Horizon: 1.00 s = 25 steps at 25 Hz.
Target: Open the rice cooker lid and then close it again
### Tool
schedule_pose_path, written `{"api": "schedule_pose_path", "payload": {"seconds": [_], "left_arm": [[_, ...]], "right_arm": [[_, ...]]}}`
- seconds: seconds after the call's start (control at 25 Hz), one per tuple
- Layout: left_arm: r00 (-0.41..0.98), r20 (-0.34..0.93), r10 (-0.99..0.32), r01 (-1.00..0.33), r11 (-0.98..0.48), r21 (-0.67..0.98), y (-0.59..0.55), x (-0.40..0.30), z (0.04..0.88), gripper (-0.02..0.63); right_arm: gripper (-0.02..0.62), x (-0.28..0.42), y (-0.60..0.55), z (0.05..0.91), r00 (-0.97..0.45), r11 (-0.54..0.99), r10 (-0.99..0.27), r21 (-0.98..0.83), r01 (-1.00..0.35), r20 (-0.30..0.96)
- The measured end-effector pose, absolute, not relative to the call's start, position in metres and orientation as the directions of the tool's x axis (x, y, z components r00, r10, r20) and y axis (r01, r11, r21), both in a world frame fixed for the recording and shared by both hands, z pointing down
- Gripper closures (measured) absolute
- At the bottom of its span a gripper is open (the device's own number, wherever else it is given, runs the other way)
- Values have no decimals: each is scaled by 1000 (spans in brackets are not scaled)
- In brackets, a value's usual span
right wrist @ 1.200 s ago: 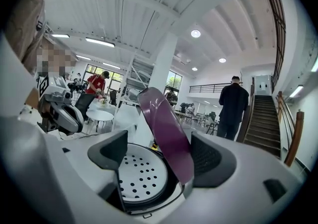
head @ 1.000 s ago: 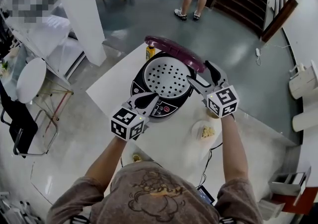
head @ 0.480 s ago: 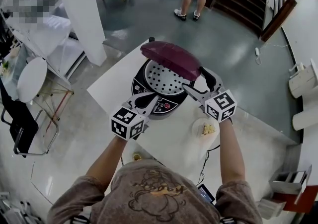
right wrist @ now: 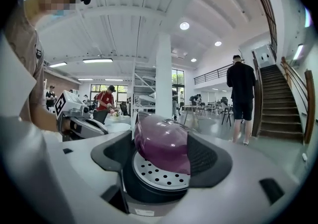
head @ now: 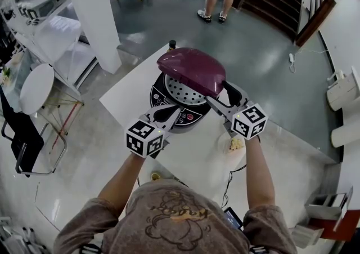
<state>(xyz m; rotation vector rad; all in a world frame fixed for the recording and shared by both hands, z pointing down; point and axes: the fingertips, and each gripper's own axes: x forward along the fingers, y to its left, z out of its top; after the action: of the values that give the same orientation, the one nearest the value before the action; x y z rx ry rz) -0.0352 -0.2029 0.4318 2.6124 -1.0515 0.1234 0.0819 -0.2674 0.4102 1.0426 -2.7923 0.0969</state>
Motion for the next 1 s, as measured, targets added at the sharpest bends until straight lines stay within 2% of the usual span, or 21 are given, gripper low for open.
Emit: {"api": "schedule_pose_path", "payload": {"seconds": [0.2,0.4,0.56,1.0], "left_arm": [[731,204,-651,-681,-680,272,-201,-35,434,584],[731,215,-647,-681,-678,276,-202,-35,438,584],[735,220,-642,-678,-681,277,-201,-31,440,584],[735,230,-638,-678,-677,286,-202,-34,444,584]], "right_arm": [[261,79,-263,419,-749,761,-634,-16,-648,193],[221,73,-256,429,-775,779,-591,-90,-621,224],[219,72,-251,440,-781,775,-575,-145,-615,241],[361,76,-254,461,-733,718,-619,-176,-674,283]]}}
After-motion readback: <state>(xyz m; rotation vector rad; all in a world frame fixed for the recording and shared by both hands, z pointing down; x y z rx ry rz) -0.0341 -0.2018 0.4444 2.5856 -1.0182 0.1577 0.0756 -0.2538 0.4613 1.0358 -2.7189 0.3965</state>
